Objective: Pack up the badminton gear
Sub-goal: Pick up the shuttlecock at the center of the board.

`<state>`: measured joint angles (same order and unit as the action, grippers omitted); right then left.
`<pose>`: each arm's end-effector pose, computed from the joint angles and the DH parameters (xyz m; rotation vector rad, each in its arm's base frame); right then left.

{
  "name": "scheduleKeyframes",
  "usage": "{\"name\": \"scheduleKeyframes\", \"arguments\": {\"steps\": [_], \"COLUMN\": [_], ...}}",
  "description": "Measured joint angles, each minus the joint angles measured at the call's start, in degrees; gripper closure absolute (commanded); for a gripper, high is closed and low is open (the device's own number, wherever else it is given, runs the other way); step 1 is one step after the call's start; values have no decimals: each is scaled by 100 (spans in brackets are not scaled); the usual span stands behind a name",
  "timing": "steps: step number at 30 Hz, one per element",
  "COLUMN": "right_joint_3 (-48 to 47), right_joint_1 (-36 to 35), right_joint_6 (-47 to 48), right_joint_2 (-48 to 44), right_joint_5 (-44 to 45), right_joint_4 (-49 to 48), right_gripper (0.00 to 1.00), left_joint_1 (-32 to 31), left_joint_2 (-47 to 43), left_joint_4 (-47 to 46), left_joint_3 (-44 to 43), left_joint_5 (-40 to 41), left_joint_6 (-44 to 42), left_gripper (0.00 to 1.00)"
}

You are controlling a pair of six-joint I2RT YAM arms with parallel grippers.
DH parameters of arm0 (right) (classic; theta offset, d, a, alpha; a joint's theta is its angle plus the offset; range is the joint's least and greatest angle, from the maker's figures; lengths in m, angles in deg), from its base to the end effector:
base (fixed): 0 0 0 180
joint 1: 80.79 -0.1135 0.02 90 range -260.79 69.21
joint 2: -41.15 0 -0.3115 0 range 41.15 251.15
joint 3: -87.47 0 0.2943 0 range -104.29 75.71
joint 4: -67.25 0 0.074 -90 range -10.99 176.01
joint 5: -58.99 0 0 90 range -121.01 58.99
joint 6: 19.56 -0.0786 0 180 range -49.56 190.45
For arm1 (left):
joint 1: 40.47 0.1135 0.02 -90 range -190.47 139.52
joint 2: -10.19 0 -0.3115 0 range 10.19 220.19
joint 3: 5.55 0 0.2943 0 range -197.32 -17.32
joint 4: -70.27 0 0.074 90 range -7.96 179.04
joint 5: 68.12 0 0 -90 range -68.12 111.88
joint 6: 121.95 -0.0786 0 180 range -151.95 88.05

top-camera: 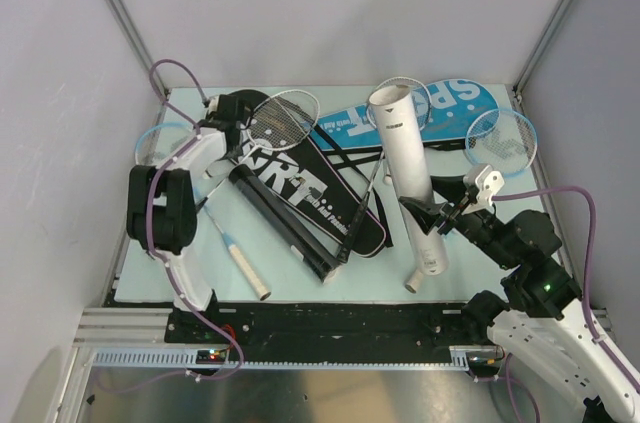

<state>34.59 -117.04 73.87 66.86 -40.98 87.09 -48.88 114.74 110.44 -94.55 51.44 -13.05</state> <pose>0.1140 0.1005 0.4023 -0.6338 1.3286 0.5931 0.4627 -0.0292 0.2185 -0.4158 2.3834 0.4427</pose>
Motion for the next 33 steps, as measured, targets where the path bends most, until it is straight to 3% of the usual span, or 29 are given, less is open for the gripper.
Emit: {"name": "scheduleKeyframes", "arguments": {"steps": [15, 21, 23, 28, 33], "right_joint_3": [0, 2, 0, 0, 0], "right_joint_1": [0, 0, 0, 2, 0], "right_joint_6": [2, -28, -46, -109, -149], "right_joint_2": [9, 0, -22, -42, 61], "right_joint_5": [-63, -66, -66, -90, -160], "right_joint_4": [15, 17, 20, 26, 44], "right_gripper": [64, 64, 64, 64, 64], "left_joint_1": [258, 280, 286, 293, 302], "left_joint_2": [765, 785, 787, 669, -184], "left_joint_4": [264, 310, 369, 522, 651], "left_joint_3": [-551, -553, -553, -540, -444], "left_joint_5": [63, -87, -151, -310, -601], "left_joint_6": [-330, -393, -398, -385, -321], "left_gripper": [63, 92, 98, 100, 100]}}
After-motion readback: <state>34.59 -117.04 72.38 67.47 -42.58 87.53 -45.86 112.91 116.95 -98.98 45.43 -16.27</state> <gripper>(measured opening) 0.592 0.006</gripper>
